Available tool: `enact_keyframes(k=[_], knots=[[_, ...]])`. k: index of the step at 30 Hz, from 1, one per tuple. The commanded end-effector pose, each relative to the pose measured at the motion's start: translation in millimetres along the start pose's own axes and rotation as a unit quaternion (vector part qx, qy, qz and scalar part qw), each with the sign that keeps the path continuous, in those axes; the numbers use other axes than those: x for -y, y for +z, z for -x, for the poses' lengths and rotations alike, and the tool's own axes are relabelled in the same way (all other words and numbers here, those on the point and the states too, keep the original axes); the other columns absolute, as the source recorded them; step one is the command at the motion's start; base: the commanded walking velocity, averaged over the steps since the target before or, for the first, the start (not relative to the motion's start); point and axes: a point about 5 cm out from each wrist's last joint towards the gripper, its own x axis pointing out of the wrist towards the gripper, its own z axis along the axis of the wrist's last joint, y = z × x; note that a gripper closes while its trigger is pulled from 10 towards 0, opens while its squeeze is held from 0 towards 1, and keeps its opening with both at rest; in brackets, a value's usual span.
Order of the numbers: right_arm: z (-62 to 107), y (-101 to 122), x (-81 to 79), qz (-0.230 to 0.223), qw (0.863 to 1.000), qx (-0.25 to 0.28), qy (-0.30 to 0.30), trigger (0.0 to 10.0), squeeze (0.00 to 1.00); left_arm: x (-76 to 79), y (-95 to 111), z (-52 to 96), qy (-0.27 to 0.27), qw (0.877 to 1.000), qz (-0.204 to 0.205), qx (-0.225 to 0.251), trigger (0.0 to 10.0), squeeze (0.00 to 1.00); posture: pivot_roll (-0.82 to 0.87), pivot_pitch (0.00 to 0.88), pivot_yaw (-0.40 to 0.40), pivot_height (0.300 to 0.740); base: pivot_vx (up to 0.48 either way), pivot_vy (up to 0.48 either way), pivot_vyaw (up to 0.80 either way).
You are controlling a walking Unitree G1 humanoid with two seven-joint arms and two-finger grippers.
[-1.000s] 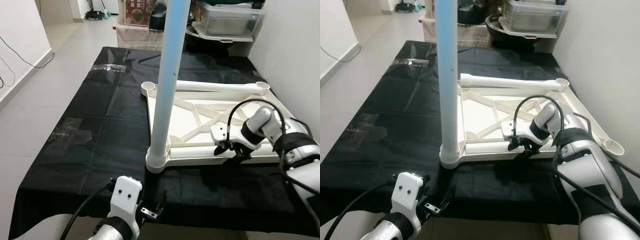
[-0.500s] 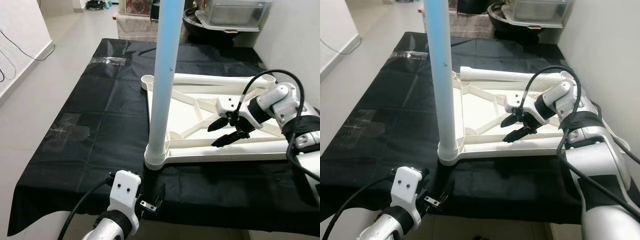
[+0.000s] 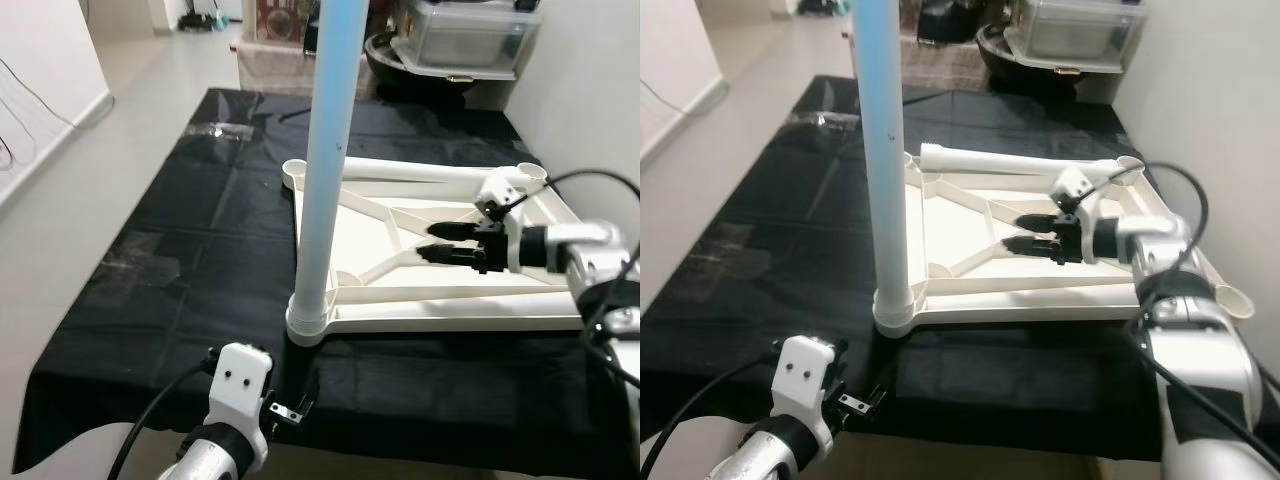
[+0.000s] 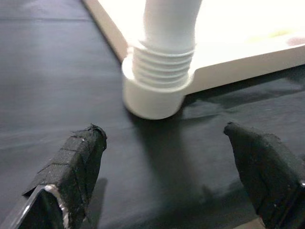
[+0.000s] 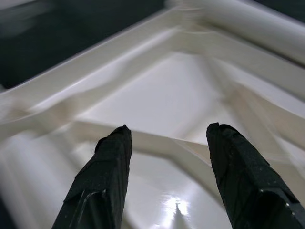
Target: Building children table
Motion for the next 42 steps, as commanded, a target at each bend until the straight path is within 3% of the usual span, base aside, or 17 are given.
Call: enact_keyframes(k=[1,2,3,6,7,8,9,11,13,15,23,32,42], knots=[[4.6,-7.2,5.2,-0.028,0.998,0.013,-0.046,10.0,0.00,-3.2,-6.4,1.0,0.008,1.000,-0.007,-0.013,10.0,0.00,0.15,0.062,-0.061,0.740,0.000,0.000,0.00],[4.6,-7.2,5.2,-0.028,0.998,0.013,-0.046,10.0,0.00,-3.2,-6.4,1.0,0.008,1.000,-0.007,-0.013,10.0,0.00,0.15,0.062,-0.061,0.740,0.000,0.000,0.00],[8.0,-15.0,9.3,-0.042,0.994,0.023,-0.096,10.0,0.00,-5.2,-6.9,0.6,0.010,1.000,-0.009,-0.013,10.0,0.00,0.15,0.051,-0.061,0.740,0.000,0.000,0.00],[17.0,-39.6,14.8,-0.075,0.956,0.089,-0.269,10.0,0.00,-12.0,-8.2,0.2,0.017,1.000,-0.021,-0.011,10.0,0.00,0.15,0.032,-0.055,0.740,0.000,0.000,0.00],[17.0,-39.6,14.8,-0.075,0.956,0.089,-0.269,10.0,0.00,-12.0,-8.2,0.2,0.017,1.000,-0.021,-0.011,10.0,0.00,0.15,0.032,-0.055,0.740,0.000,0.000,0.00],[18.3,-43.1,13.2,-0.075,0.948,0.104,-0.292,10.0,0.00,-13.2,-8.2,0.5,0.019,0.999,-0.025,-0.010,10.0,0.00,0.15,0.028,-0.054,0.740,0.000,0.000,0.00],[18.3,-43.1,13.2,-0.075,0.948,0.104,-0.292,10.0,0.00,-13.2,-8.2,0.5,0.019,0.999,-0.025,-0.010,10.0,0.00,0.15,0.028,-0.054,0.740,0.000,0.000,0.00],[11.9,-58.5,-9.8,-0.044,0.951,0.100,-0.288,10.0,0.00,-18.9,-7.5,6.1,0.036,0.999,-0.031,-0.006,10.0,0.00,0.15,0.010,-0.043,0.740,0.000,0.000,0.00],[11.9,-58.5,-9.8,-0.044,0.951,0.100,-0.288,10.0,0.00,-18.9,-7.5,6.1,0.036,0.999,-0.031,-0.006,10.0,0.00,0.15,0.010,-0.043,0.740,0.000,0.000,0.00],[4.3,-65.0,-45.9,-0.022,0.954,0.115,-0.276,10.0,0.00,-26.1,-5.9,13.1,0.058,0.997,-0.044,-0.001,10.0,0.00,0.15,0.000,-0.045,0.740,0.000,0.000,0.00],[3.2,-70.5,-83.0,-0.028,0.948,0.139,-0.286,10.0,0.00,-40.6,-1.8,19.0,0.097,0.993,-0.059,0.014,10.0,0.00,0.16,0.000,-0.053,0.740,0.000,0.000,0.00],[11.7,-78.7,-93.2,-0.029,0.948,0.117,-0.294,10.0,0.00,-33.1,-7.6,11.3,0.077,0.995,-0.054,0.013,10.0,0.00,0.14,0.000,-0.047,0.740,0.000,0.000,0.00],[21.9,-89.5,-86.0,-0.039,0.947,0.082,-0.309,10.0,0.00,-22.2,-13.9,4.6,0.042,0.998,-0.054,0.006,10.0,0.00,0.12,0.000,-0.041,0.740,0.000,0.000,0.05]])
